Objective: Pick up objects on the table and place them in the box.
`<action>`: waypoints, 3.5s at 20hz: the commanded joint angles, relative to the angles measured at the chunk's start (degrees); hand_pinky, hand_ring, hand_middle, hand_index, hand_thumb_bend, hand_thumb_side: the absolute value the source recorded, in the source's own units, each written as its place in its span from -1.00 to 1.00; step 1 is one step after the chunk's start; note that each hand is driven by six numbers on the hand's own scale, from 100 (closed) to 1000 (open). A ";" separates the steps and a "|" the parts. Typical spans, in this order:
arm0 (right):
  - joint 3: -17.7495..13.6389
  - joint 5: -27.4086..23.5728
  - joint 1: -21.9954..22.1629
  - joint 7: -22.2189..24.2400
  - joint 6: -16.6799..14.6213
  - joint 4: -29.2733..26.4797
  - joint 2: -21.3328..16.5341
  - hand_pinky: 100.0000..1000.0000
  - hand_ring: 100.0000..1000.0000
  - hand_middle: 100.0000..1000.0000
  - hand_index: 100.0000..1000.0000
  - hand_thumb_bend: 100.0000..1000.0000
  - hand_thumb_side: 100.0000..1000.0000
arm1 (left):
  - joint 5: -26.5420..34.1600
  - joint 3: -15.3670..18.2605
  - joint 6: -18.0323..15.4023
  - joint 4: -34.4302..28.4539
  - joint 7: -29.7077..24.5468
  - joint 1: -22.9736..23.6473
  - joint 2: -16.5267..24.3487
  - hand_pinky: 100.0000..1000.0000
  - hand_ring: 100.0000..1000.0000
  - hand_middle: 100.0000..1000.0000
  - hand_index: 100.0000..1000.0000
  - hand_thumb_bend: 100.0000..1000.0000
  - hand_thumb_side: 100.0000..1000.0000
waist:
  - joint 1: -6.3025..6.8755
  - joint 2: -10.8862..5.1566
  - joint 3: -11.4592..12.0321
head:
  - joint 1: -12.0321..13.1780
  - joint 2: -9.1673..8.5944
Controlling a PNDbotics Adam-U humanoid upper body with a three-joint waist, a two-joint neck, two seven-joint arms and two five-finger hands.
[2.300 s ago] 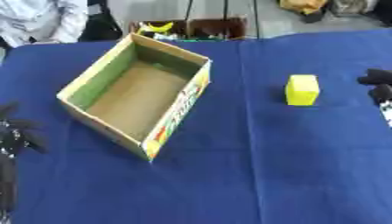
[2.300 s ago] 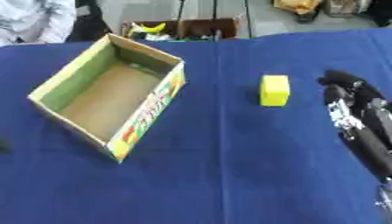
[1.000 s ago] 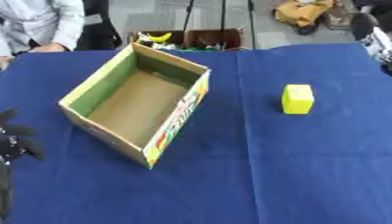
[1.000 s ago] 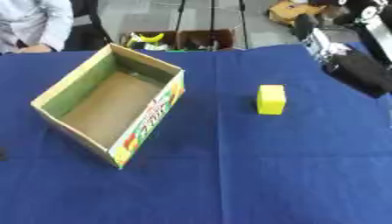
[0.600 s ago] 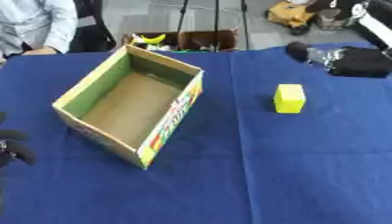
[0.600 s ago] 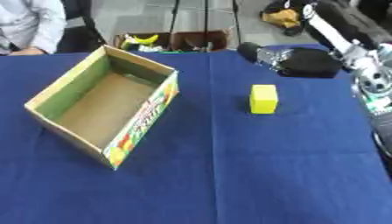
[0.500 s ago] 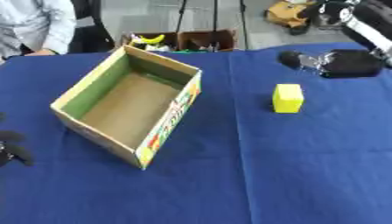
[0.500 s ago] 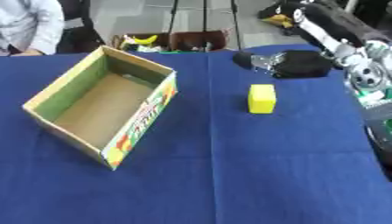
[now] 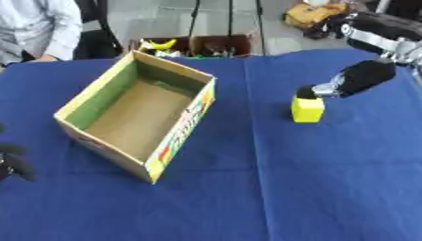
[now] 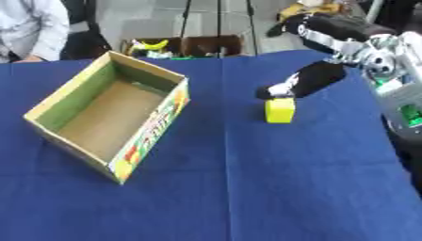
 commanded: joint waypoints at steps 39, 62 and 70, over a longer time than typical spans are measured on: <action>1.82 12.49 -6.75 7.39 -1.16 21.47 2.55 0.64 1.00 0.77 0.93 -0.31 -0.35 | -0.11 -0.45 0.21 -1.14 -1.38 -0.23 0.35 -0.40 -0.29 -0.06 0.68 -1.00 0.95 | -0.02 -0.17 1.09 | -1.34 -1.24; 1.35 16.53 -8.55 -0.37 -0.30 26.26 4.58 0.32 0.51 0.28 0.55 -1.00 -0.79 | -0.29 -0.74 0.17 -1.14 -2.17 -0.20 -0.01 -0.40 -0.28 -0.06 0.68 -1.00 0.96 | 0.22 0.52 1.35 | -2.02 -1.31; 0.95 15.04 -8.54 -5.38 2.78 24.60 4.35 0.21 0.23 -0.04 0.27 -1.00 -0.91 | -0.25 -0.69 0.27 -1.14 -2.23 -0.29 -0.02 -0.40 -0.28 -0.06 0.68 -1.00 0.96 | 0.16 0.49 1.19 | -2.01 -1.39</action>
